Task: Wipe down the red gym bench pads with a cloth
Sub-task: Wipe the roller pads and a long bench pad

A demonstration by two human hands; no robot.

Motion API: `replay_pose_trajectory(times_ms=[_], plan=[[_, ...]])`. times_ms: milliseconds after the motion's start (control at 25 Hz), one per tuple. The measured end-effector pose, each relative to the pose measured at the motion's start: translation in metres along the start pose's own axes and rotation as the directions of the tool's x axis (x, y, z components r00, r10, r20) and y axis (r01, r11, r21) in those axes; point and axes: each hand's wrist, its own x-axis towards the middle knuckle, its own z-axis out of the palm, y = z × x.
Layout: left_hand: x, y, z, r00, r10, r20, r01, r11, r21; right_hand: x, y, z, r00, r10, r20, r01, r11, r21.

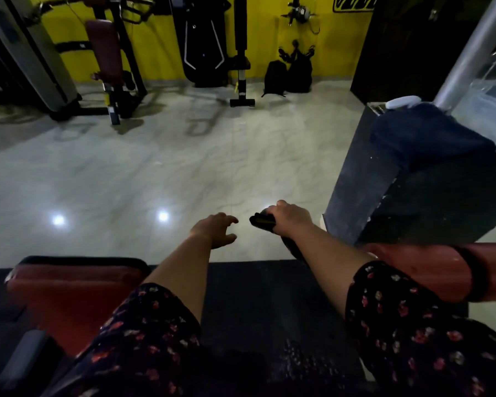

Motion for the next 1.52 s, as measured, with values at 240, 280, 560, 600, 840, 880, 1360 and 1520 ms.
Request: replay_pose_trajectory(times_ms=[240,280,560,600,840,880,1360,1520], plan=[[0.073,-0.032,-0.030,1.000,-0.005,-0.004,0.005,1.000,0.022,0.080,0.008,-0.014,0.999,0.007,-0.043,-0.006,1.000,0.022],[0.089,-0.035,-0.031,1.000,0.000,-0.003,0.000,1.000,0.027,0.096,0.012,-0.011,0.999,0.009,-0.034,-0.008,1.000,0.016],[0.247,-0.038,-0.061,1.000,0.018,0.024,-0.020,0.998,0.060,0.245,0.074,-0.024,1.000,0.026,-0.015,-0.025,0.999,0.024],[0.277,-0.033,-0.071,0.999,0.024,0.027,-0.025,0.998,0.064,0.268,0.091,-0.028,0.999,0.043,-0.017,-0.042,0.999,0.032],[0.425,0.025,-0.124,0.991,0.116,0.070,-0.122,0.988,0.091,0.369,0.208,-0.051,0.989,0.151,0.009,-0.149,0.986,-0.073],[0.442,0.035,-0.128,0.987,0.144,0.065,-0.150,0.984,0.096,0.377,0.222,-0.056,0.986,0.169,-0.005,-0.169,0.983,-0.076],[0.589,0.146,-0.139,0.856,0.481,0.188,-0.513,0.835,0.199,0.374,0.349,-0.059,0.850,0.526,0.023,-0.521,0.834,0.182],[0.627,0.192,-0.131,0.729,0.626,0.278,-0.682,0.701,0.208,0.356,0.360,-0.063,0.751,0.660,0.006,-0.651,0.740,0.171]])
